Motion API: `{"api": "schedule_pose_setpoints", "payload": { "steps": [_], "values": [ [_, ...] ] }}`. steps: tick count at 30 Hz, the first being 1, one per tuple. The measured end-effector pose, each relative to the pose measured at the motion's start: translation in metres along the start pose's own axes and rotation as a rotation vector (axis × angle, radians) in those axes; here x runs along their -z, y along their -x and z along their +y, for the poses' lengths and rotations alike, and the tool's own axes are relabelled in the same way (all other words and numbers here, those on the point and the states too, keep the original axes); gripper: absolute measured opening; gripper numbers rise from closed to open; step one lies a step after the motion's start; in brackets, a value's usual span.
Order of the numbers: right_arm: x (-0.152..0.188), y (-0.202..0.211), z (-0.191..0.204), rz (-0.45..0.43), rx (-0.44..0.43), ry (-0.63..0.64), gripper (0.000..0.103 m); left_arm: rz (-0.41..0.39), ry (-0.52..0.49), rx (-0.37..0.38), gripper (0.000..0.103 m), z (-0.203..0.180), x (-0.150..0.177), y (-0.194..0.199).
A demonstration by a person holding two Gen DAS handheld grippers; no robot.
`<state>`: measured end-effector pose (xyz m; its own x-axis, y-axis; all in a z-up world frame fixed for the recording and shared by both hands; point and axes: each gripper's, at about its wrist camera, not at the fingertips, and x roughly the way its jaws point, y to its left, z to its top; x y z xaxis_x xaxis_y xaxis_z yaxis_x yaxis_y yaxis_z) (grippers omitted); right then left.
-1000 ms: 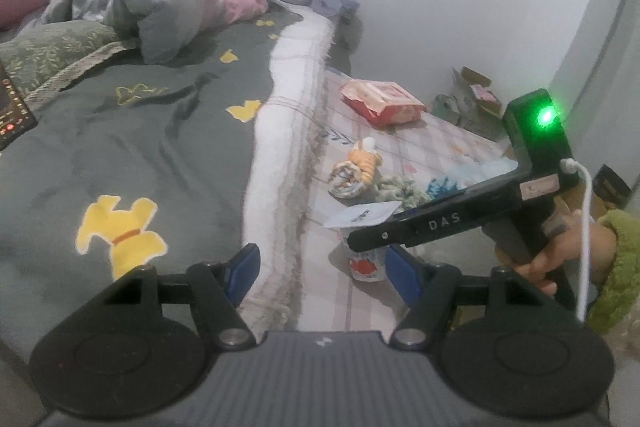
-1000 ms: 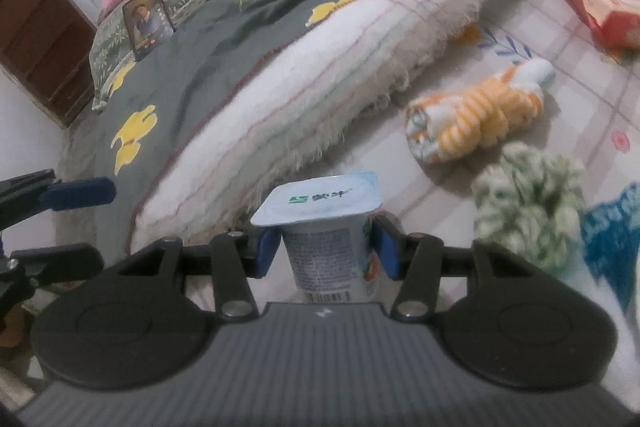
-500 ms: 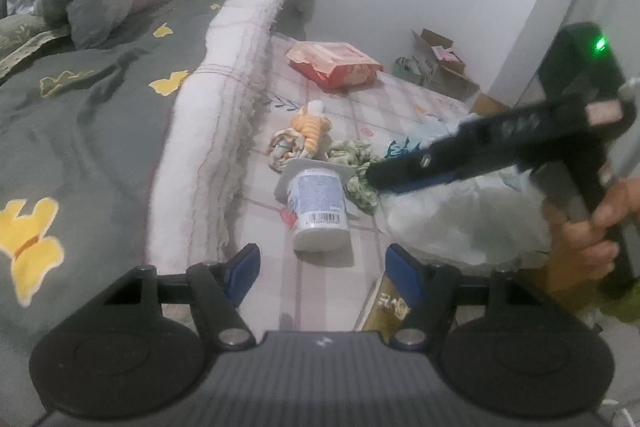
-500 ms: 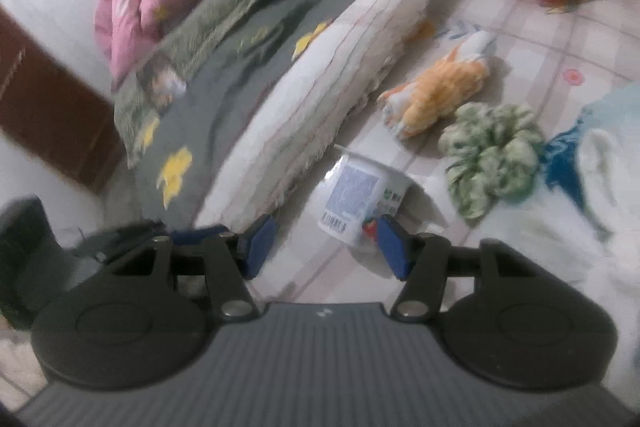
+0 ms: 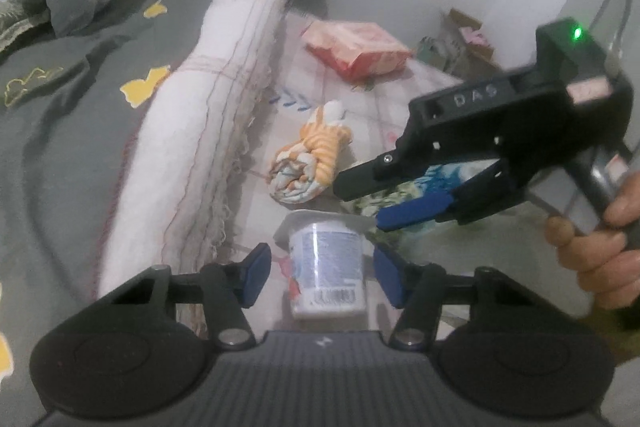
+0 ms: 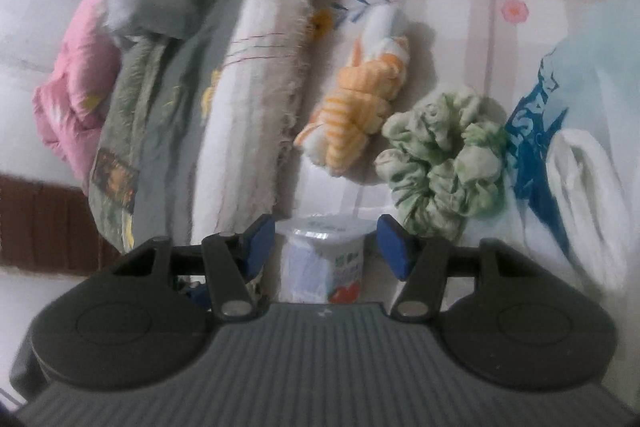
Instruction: Organize soft objects
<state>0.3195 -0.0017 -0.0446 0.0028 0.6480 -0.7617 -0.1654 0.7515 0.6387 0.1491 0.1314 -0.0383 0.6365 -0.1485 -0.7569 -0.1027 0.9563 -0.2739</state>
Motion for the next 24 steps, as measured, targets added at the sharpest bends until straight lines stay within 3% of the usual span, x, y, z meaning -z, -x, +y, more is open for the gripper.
{"api": "schedule_pose_setpoints", "payload": {
  "steps": [11, 17, 24],
  "values": [
    [-0.024, -0.043, -0.013, 0.173, -0.001, -0.095, 0.063, 0.075, 0.030, 0.004, 0.051, -0.001, -0.010, -0.036],
    [-0.022, -0.041, -0.014, 0.164, -0.053, -0.099, 0.064, 0.044, 0.011, -0.008, 0.050, -0.007, -0.004, -0.030],
    [-0.004, -0.010, -0.010, 0.104, -0.158, -0.076, 0.062, -0.017, -0.052, 0.009, 0.050, -0.018, 0.016, -0.002]
  ]
}}
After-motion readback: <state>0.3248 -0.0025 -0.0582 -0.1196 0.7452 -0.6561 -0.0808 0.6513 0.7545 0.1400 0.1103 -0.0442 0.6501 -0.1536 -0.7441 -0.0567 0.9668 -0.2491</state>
